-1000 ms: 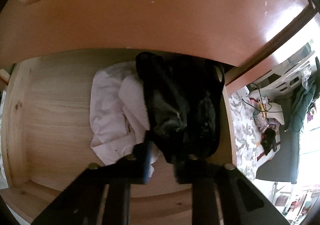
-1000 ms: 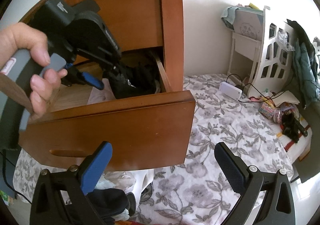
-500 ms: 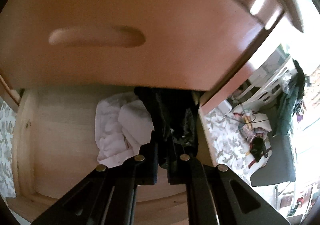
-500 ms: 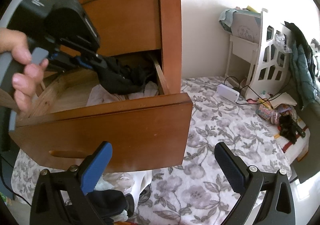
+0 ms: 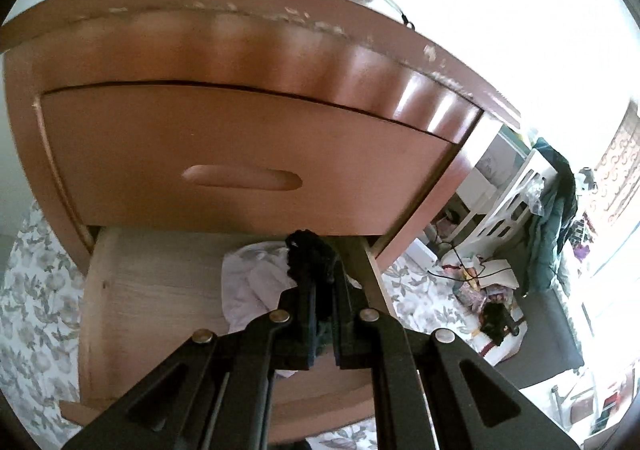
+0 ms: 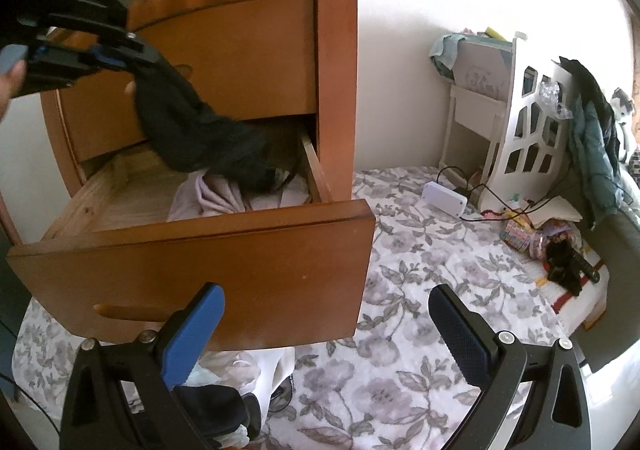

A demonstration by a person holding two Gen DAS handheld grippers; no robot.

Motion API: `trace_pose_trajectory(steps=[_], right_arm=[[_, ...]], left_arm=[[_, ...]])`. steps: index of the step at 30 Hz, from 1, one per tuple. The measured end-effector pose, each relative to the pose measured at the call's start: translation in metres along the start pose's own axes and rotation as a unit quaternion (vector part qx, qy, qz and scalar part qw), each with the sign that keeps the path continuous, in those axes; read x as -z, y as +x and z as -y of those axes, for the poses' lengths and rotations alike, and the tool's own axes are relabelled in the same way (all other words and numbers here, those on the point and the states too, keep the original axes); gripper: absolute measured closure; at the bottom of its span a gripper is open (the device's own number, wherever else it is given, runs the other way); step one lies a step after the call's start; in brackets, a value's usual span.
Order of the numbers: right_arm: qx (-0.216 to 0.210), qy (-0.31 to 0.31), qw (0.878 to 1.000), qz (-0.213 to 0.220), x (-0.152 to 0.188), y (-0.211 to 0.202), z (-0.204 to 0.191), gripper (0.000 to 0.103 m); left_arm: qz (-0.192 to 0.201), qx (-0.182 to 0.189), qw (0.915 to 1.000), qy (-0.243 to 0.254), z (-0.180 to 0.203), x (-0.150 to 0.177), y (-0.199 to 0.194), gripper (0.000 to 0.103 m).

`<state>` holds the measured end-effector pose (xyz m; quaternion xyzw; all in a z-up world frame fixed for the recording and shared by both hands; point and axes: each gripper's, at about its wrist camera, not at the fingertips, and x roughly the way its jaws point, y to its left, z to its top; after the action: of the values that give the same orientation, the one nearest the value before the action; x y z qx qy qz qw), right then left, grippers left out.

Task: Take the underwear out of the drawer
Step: 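Lift the black cloth up out of the drawer with the left tool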

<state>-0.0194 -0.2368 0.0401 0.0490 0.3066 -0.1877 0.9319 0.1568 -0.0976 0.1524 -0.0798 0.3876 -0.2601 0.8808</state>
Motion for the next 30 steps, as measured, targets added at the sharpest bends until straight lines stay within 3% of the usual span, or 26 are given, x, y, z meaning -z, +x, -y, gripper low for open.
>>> trace_pose_trajectory(steps=[10, 30], right_arm=[[0.013, -0.015, 1.000, 0.020, 0.001, -0.010, -0.006, 0.000], [0.028, -0.035, 0.998, 0.042, 0.003, -0.020, -0.014, 0.000]], left_arm=[[0.028, 0.020, 0.9992, -0.022, -0.024, 0.011, -0.045, 0.097], [0.110, 0.060, 0.9917, -0.028, -0.027, 0.006, -0.138, 0.097]])
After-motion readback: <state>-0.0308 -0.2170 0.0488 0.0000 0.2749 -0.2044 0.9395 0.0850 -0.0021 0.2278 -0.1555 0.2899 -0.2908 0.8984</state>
